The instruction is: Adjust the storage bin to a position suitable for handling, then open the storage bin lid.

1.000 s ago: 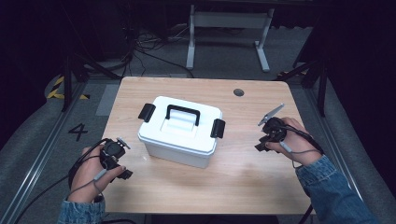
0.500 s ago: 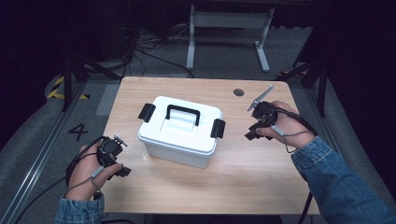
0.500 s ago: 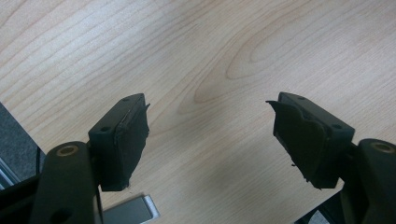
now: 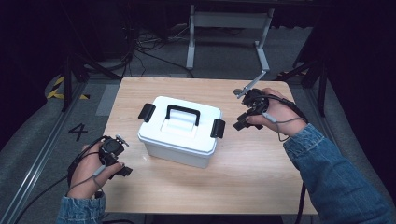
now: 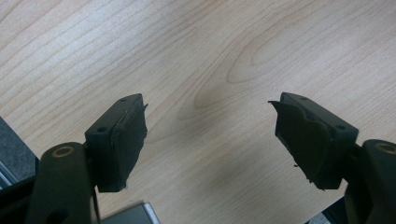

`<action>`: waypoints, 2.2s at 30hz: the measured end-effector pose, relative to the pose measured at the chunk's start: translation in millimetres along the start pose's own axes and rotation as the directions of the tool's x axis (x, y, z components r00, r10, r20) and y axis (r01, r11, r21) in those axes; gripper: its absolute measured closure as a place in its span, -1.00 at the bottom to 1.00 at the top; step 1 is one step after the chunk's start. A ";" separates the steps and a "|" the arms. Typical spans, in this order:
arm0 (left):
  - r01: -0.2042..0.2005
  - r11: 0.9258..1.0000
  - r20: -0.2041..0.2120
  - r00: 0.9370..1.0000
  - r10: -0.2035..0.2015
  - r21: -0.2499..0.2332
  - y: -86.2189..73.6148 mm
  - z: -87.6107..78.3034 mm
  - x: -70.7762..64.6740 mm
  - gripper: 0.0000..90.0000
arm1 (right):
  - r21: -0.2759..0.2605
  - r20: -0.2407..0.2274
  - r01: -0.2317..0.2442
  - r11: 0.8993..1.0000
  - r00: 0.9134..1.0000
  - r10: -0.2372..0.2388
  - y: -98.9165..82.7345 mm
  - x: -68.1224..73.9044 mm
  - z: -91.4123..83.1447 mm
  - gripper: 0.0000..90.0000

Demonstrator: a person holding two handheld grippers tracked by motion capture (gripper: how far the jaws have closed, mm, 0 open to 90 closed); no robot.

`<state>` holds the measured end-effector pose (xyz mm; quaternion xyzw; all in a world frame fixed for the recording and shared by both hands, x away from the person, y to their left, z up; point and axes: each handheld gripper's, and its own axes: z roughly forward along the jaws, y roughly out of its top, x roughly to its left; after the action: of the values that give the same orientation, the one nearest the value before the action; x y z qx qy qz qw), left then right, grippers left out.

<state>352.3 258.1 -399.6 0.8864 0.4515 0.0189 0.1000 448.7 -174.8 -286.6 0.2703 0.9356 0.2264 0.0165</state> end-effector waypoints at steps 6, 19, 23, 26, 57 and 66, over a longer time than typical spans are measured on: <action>0.002 1.000 0.001 1.000 -0.002 -0.007 0.7 -0.3 1.1 -0.44 | -0.032 -0.011 0.002 1.000 1.000 -0.002 14.5 -0.5 0.3 0.40; 0.000 1.000 0.005 1.000 0.000 -0.002 2.9 0.5 2.2 -0.44 | -0.103 -0.067 0.039 0.994 0.997 -0.046 52.2 5.1 20.2 0.35; 0.001 1.000 0.006 1.000 -0.001 -0.007 -0.1 1.4 3.0 -0.44 | -0.108 -0.074 0.052 0.993 0.995 -0.060 59.4 6.1 28.8 0.34; 0.007 1.000 0.003 1.000 -0.007 0.000 -2.2 1.9 4.7 -0.44 | -0.120 -0.092 0.052 0.991 0.994 -0.063 65.2 7.6 34.4 0.34; 0.022 1.000 0.014 1.000 -0.022 -0.019 -0.2 0.2 9.5 -0.44 | -0.161 -0.085 0.118 0.980 0.987 -0.133 93.2 32.4 74.2 0.74; 0.021 1.000 0.013 1.000 -0.021 -0.011 -2.2 0.2 8.4 -0.44 | -0.163 -0.089 0.179 0.970 0.977 -0.195 93.6 37.4 73.4 0.87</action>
<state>355.5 266.2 -400.6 0.8811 0.4601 0.0146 0.1083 474.7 -54.9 -308.5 0.1667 0.9363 0.3091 0.0099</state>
